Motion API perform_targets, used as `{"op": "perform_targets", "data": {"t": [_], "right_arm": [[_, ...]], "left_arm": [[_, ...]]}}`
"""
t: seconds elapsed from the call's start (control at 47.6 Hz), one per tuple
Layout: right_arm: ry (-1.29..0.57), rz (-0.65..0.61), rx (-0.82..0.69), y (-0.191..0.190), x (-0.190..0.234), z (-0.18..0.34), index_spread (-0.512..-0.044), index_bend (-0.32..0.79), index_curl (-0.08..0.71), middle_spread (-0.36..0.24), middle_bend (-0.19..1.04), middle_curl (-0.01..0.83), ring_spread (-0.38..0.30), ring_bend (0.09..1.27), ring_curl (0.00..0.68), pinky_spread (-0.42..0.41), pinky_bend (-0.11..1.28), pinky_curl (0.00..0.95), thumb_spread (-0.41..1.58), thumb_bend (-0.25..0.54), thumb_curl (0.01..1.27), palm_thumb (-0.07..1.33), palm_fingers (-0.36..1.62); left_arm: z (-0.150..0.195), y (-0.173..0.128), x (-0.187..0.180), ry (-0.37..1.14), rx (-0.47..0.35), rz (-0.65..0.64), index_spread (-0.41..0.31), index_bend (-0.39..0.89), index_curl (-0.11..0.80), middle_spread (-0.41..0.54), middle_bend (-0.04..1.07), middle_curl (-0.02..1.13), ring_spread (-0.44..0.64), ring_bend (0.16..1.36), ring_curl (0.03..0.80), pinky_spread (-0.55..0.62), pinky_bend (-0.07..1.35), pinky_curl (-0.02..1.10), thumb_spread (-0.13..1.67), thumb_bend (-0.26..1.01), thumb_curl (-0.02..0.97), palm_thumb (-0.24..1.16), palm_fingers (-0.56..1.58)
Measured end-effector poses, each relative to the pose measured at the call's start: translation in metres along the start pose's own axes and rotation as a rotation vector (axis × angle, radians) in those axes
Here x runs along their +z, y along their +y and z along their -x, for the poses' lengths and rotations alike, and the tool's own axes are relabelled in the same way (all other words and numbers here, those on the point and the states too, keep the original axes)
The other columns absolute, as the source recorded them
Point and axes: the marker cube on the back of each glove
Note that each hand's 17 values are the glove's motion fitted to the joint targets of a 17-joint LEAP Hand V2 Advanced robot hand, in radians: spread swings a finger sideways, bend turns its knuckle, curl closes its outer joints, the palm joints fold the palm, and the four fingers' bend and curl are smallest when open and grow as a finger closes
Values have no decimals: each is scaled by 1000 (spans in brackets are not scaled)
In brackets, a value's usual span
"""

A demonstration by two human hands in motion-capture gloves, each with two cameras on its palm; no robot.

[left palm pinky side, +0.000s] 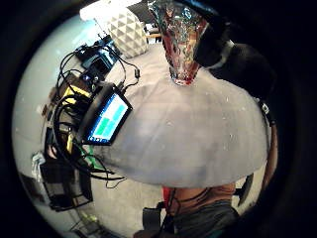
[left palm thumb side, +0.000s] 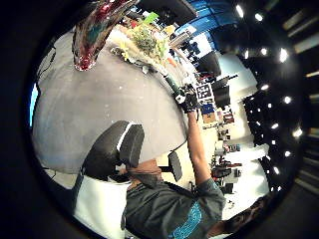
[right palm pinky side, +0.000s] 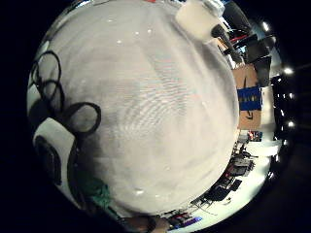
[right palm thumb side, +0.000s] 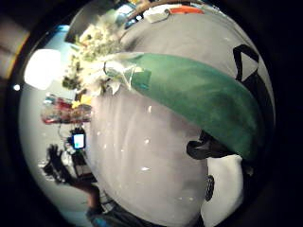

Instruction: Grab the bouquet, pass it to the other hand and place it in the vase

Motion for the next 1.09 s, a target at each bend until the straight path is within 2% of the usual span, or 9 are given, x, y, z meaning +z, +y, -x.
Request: {"op": "perform_targets", "data": {"t": [0.021, 0.042, 0.105, 0.252, 0.336, 0.462, 0.672, 0.798, 1.092], "right_arm": [[-7, 12, 8, 2, 0, 0, -253, 230, 338, -111, 378, 409, -144, 550, 390, -138, 625, 389, 901, 36, 483, 1015, 1219], [-17, 30, 20, 6, -1, 0, -250, 163, 321, -127, 466, 442, -159, 694, 450, -169, 593, 383, 864, 11, 491, 991, 1423], [-74, 69, 47, 9, 3, 1, -251, 146, 326, -148, 541, 470, -178, 778, 472, -215, 588, 399, 828, -8, 509, 994, 1455], [-323, -5, -9, 17, -16, 16, -253, 155, 345, -171, 642, 520, -192, 903, 522, -269, 657, 433, 772, -20, 548, 1004, 1435], [-438, -97, -20, -11, 2, 15, -247, 173, 364, -178, 676, 539, -197, 941, 537, -281, 689, 449, 758, -26, 563, 995, 1416], [-656, -171, -81, 2, -32, 32, -248, 187, 393, -184, 704, 557, -200, 974, 548, -286, 722, 468, 752, -23, 584, 990, 1395], [-1100, -251, -410, 28, -87, 78, -249, 197, 440, -183, 743, 585, -195, 1006, 556, -287, 751, 485, 777, -21, 605, 978, 1379], [-1097, -180, -354, 36, -86, 94, -247, 199, 467, -183, 754, 595, -193, 1016, 555, -286, 754, 489, 792, -25, 615, 970, 1377], [-1271, -51, -453, 58, -93, 154, -245, 203, 519, -183, 769, 610, -193, 1027, 555, -285, 758, 492, 813, -23, 632, 960, 1371]], "left_arm": [[0, 0, -1, 4, 2, -3, -14, 109, 222, 86, 187, 347, 192, 636, 325, 288, 536, 401, 965, -28, 292, 305, 348], [-1, -1, -2, 8, 4, -8, -14, 113, 224, 86, 186, 348, 192, 635, 325, 288, 535, 401, 965, -28, 292, 305, 349], [-1, -4, -7, 27, 9, -26, -14, 112, 225, 86, 185, 348, 191, 637, 324, 288, 535, 400, 965, -28, 292, 305, 350], [-11, -12, -20, 114, 33, -67, -12, 114, 225, 79, 184, 348, 182, 640, 323, 280, 540, 398, 965, -28, 293, 305, 364], [-24, -18, -26, 176, 64, -85, -11, 117, 227, 72, 187, 350, 173, 638, 320, 269, 537, 396, 965, -28, 293, 305, 377], [-53, -30, -32, 306, 138, -91, -10, 112, 227, 58, 189, 353, 158, 635, 319, 256, 537, 395, 965, -28, 293, 305, 394], [-121, -65, -47, 711, 280, -57, -24, 106, 221, -12, 224, 372, 88, 641, 319, 191, 513, 389, 968, -23, 295, 317, 506], [-157, -86, -57, 992, 350, 3, -30, 102, 220, -48, 227, 386, 47, 633, 324, 163, 504, 393, 962, -22, 300, 343, 525], [-216, -93, -57, 1135, 442, 22, -36, 95, 206, -101, 200, 395, -32, 629, 332, 32, 533, 404, 949, -18, 324, 454, 599]]}}
